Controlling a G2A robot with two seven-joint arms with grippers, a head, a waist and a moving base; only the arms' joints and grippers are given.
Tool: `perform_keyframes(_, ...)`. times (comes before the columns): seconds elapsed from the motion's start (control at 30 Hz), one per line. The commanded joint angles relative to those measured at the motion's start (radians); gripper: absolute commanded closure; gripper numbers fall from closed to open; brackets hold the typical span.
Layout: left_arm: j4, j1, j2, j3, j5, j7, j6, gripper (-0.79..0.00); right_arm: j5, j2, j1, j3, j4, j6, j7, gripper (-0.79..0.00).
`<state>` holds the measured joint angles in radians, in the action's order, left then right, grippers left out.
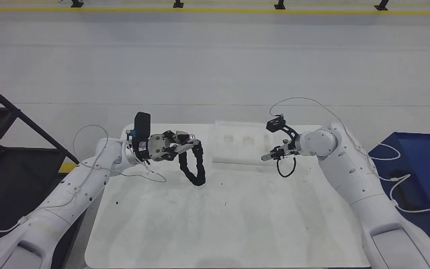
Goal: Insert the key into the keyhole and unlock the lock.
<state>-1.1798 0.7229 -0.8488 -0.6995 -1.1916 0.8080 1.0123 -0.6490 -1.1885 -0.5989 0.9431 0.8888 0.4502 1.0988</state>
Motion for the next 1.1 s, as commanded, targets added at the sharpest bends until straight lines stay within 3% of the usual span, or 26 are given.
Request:
perform_keyframes(0.0,0.000,0.000,0.000,0.000,0.000,0.000,0.000,0.000,0.000,0.000,0.000,0.000,0.000,0.000,0.000,-0.785)
perform_keyframes(0.27,0.000,0.000,0.000,0.000,0.000,0.000,0.000,0.000,-0.046,0.003,0.002,-0.008,-0.004,-0.021,-0.003,-0.785)
perform_keyframes(0.57,0.000,0.000,0.000,0.000,0.000,0.000,0.000,0.000,-0.096,-0.015,0.118,-0.068,-0.176,0.243,-0.051,-0.785)
perform_keyframes(0.93,0.000,0.000,0.000,0.000,0.000,0.000,0.000,0.000,-0.239,-0.082,0.217,-0.196,-0.419,0.446,-0.282,-0.785)
perform_keyframes(1.07,0.000,0.000,0.000,0.000,0.000,0.000,0.000,0.000,-0.293,-0.103,0.226,-0.230,-0.472,0.463,-0.393,-0.646)
